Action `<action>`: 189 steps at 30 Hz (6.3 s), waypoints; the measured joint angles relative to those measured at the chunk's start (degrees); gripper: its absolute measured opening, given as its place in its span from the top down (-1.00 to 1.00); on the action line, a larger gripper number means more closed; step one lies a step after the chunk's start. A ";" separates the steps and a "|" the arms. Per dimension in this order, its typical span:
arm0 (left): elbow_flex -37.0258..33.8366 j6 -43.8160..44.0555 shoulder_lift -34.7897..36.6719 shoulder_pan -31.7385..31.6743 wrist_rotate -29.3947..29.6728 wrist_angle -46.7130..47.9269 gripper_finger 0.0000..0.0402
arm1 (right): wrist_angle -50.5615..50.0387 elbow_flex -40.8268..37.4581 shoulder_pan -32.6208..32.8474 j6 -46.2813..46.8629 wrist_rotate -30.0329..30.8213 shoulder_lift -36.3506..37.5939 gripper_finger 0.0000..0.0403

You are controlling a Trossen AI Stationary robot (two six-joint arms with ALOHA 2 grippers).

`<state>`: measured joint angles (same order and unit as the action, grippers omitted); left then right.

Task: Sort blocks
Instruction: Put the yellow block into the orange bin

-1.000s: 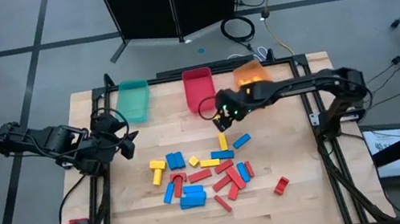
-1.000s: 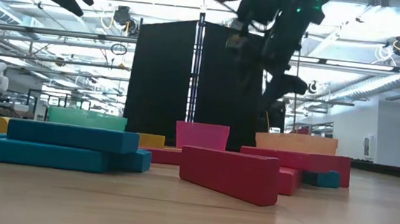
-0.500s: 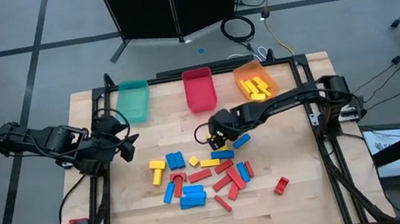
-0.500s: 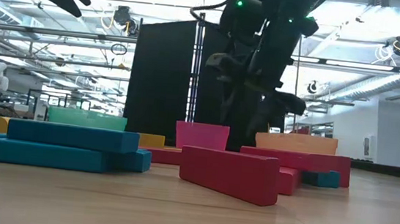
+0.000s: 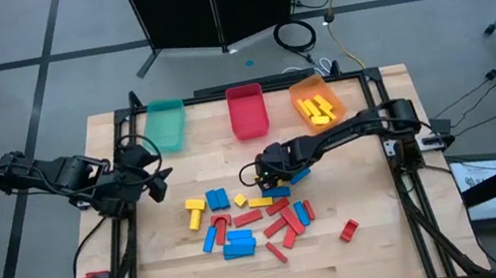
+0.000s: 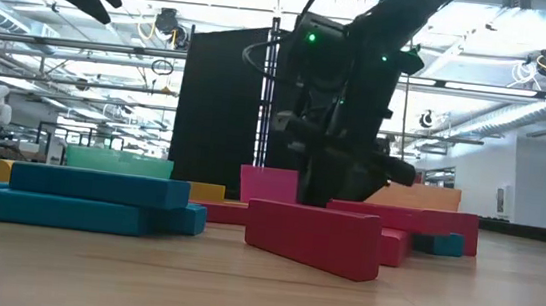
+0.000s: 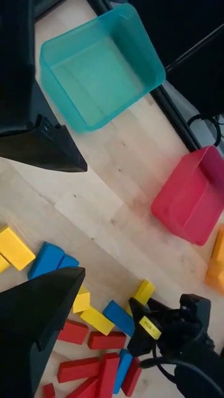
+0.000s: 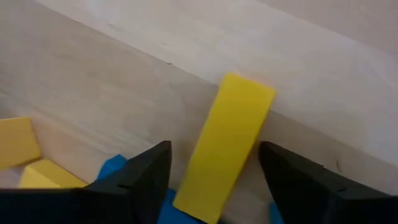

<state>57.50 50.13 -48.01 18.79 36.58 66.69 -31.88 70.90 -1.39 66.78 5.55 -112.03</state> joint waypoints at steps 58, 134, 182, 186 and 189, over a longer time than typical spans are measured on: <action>-0.01 2.87 0.02 0.00 1.29 -0.26 -0.33 | -15.34 -6.49 -40.60 -44.53 -1.80 22.84 0.58; -0.01 -2.97 14.07 6.98 10.21 2.25 -0.33 | -3.14 28.97 1.18 -69.31 -12.65 -9.79 -0.34; -0.01 -5.51 14.25 9.49 8.97 1.53 -0.33 | -0.64 28.95 3.76 -85.58 -8.60 -18.12 -0.22; -0.01 -5.51 14.23 9.49 8.87 1.54 -0.33 | 0.50 28.95 3.76 -85.68 -8.56 -18.29 -0.01; -0.01 -5.51 14.23 9.49 8.83 1.55 -0.33 | 0.52 28.95 3.76 -85.92 -8.36 -18.29 0.19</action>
<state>57.49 44.62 -33.78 28.27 45.41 68.24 -31.36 99.85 2.37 -19.14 -2.81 -130.32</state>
